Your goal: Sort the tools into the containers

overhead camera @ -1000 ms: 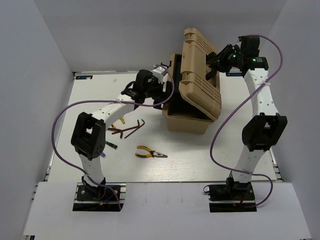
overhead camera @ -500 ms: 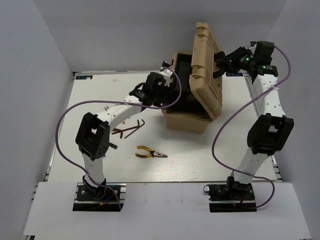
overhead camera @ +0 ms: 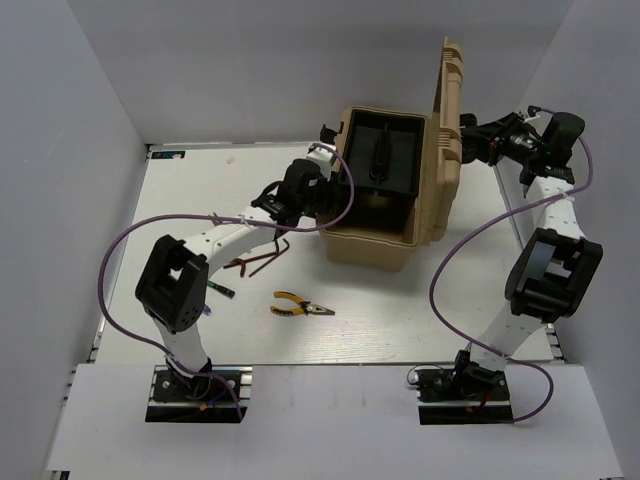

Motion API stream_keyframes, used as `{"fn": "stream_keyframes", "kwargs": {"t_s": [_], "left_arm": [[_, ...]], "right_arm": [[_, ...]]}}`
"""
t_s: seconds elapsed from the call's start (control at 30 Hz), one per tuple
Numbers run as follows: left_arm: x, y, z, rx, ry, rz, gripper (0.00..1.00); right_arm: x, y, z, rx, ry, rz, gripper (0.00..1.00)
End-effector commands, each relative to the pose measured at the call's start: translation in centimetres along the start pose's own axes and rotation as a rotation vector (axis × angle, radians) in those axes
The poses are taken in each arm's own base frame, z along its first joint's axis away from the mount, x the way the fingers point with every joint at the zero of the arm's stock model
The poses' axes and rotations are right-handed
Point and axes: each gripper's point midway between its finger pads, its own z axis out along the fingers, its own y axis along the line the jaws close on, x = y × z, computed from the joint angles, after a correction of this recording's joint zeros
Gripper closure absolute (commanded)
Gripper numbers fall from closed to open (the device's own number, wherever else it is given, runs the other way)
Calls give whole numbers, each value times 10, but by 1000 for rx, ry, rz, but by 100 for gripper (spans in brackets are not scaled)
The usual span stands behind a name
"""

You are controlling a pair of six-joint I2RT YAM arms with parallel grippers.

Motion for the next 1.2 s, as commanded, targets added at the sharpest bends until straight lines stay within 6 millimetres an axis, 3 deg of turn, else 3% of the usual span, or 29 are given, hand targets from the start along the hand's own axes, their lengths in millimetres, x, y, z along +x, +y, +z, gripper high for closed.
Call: {"fn": "stream_keyframes", "kwargs": {"t_s": [0.0,0.23,0.43,0.47,0.5,0.53,0.63,0.67,0.83,1.07,1.17], "left_arm": [[43,36,-28,-132,140,24,83],[60,54,-44,-201,145,-61,83],[65,57,-48,-223,147,-87,84],[68,58,-51,-225,149,-95,84],[67,58,-54,-224,145,-96,84],[74,58,-55,-228,158,-103,84],[76,59,-59,-227,151,-116,85],[82,59,-60,-231,162,-123,85],[84,59,-62,-232,164,-132,85],[82,59,-61,-230,155,-133,85],[82,59,-61,-230,155,-133,85]], "right_arm": [[-9,84,-40,-202,-64,-315,100],[-13,67,-50,-163,-74,-254,100],[-12,36,-50,-50,-59,-240,83],[-14,41,-51,-42,-65,-255,77],[-16,35,-50,-24,-68,-311,77],[-13,26,-51,10,-56,-255,77],[-16,24,-52,55,-60,-287,63],[-18,22,-52,62,-58,-318,50],[-15,22,-56,103,-41,-341,32],[-10,20,-65,185,-69,-428,31],[0,30,-72,188,-61,-509,43]]}}
